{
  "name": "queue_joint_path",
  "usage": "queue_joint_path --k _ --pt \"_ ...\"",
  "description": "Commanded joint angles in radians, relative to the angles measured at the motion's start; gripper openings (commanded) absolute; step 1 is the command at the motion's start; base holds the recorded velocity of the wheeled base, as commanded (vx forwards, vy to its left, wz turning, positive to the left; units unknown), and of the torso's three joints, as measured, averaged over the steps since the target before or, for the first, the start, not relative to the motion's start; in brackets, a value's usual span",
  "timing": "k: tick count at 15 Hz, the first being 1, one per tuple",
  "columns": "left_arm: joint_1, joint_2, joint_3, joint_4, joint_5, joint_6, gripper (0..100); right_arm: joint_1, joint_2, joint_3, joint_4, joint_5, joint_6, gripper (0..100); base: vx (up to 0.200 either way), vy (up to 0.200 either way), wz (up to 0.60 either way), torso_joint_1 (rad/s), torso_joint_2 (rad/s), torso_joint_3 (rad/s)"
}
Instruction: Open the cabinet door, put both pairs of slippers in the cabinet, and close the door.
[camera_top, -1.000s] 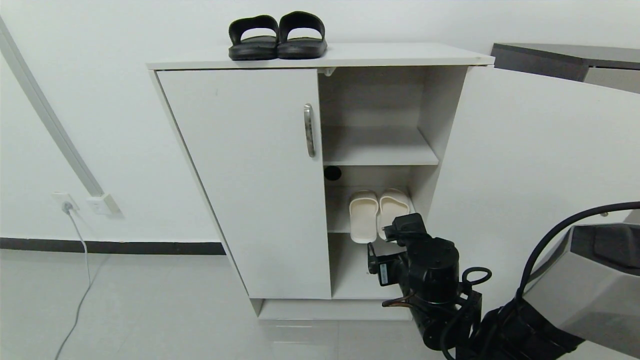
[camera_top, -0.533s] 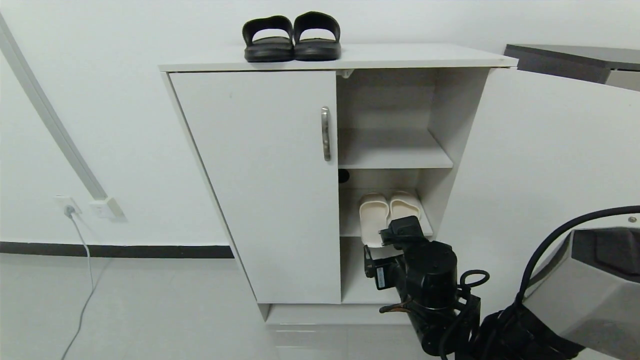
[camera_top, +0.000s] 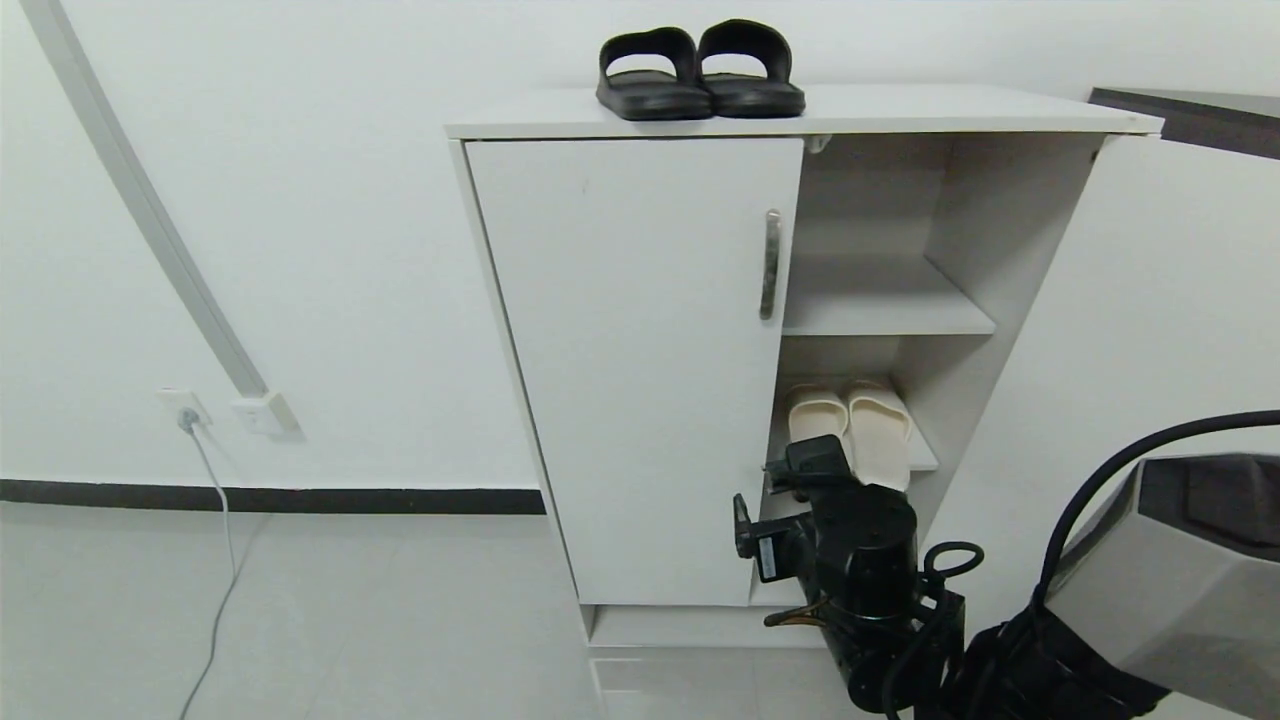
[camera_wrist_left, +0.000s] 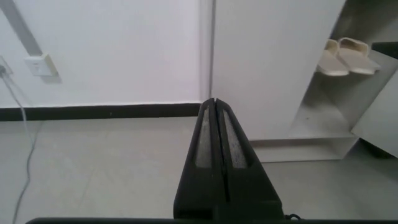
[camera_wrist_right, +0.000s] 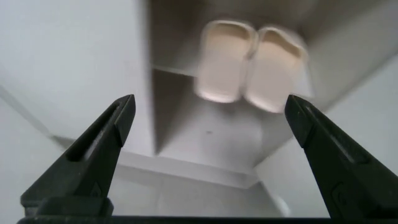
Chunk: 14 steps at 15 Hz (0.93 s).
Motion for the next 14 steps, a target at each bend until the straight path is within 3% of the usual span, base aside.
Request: queue_joint_path --k 1,14 --pt "0.000 0.001 0.000 0.001 0.000 0.000 0 -0.001 0.000 0.002 -0.005 0.000 0.000 100 0.000 0.200 0.00 -0.007 0.00 0.007" --pt "-0.001 0.001 0.000 0.001 0.002 0.000 0 -0.007 0.002 0.048 -0.114 0.027 -0.046 100 0.000 0.000 0.00 0.000 0.00 0.000"
